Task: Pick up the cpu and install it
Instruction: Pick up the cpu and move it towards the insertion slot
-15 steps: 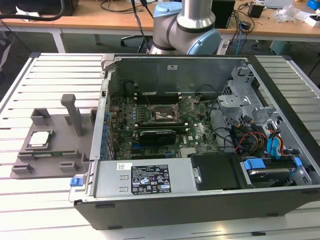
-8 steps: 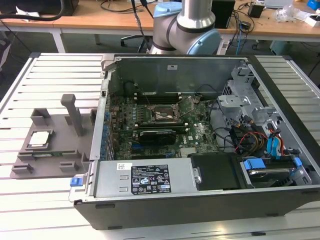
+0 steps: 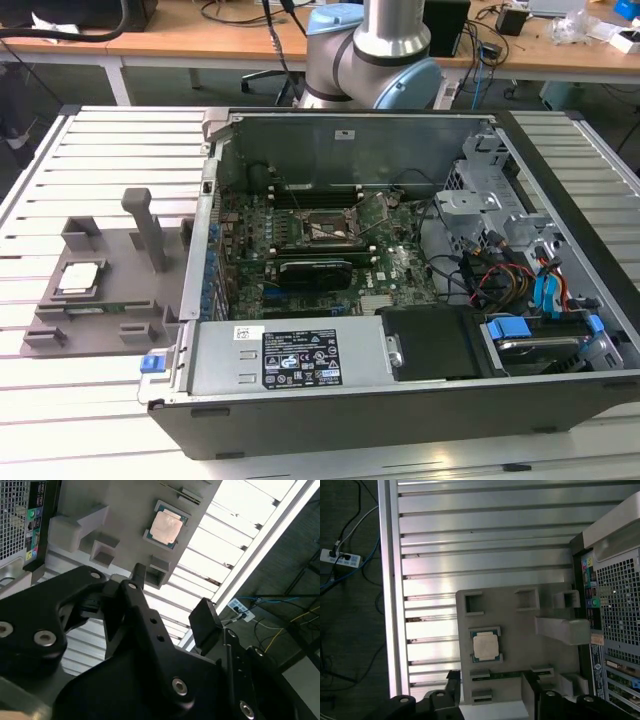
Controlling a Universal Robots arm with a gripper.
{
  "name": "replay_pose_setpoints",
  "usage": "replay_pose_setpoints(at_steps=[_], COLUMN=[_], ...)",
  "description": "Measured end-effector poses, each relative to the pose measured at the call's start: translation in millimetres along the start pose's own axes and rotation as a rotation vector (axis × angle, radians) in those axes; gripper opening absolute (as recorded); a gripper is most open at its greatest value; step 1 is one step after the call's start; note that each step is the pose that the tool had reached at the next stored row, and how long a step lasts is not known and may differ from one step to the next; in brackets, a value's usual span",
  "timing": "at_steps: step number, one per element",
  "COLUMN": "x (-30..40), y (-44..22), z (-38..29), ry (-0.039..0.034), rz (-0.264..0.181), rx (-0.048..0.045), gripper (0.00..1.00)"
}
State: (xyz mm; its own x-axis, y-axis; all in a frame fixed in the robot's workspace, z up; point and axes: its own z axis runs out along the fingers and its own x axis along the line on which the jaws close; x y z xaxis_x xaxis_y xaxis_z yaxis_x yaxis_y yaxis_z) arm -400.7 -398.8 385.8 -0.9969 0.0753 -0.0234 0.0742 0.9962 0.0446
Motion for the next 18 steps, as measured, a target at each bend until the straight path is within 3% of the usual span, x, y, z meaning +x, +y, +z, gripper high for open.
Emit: replay_pose_setpoints(at_steps=[1,2,3,6,9,13,18], x=[0.0,0.0,0.1,0.1,0.1,0.1,0.3], y=[0.0,0.0,0.0,0.6,1.0,1.0,0.8], z=[-0.1,0.0,0.0,0.0,0.3,0.4,5.4], ry=[0.0001,0.0001,0.0,-0.0028,-0.0019,-0.0018,-0.0019], rz=[0.0,0.0,0.0,-0.006,-0.054,-0.054,-0.054], rx=[0.0001,0.0,0.0007,0.0524,0.0508,0.0508,0.0507], gripper=[0.66,0.66,0.72,0.72,0.72,0.72,0.72])
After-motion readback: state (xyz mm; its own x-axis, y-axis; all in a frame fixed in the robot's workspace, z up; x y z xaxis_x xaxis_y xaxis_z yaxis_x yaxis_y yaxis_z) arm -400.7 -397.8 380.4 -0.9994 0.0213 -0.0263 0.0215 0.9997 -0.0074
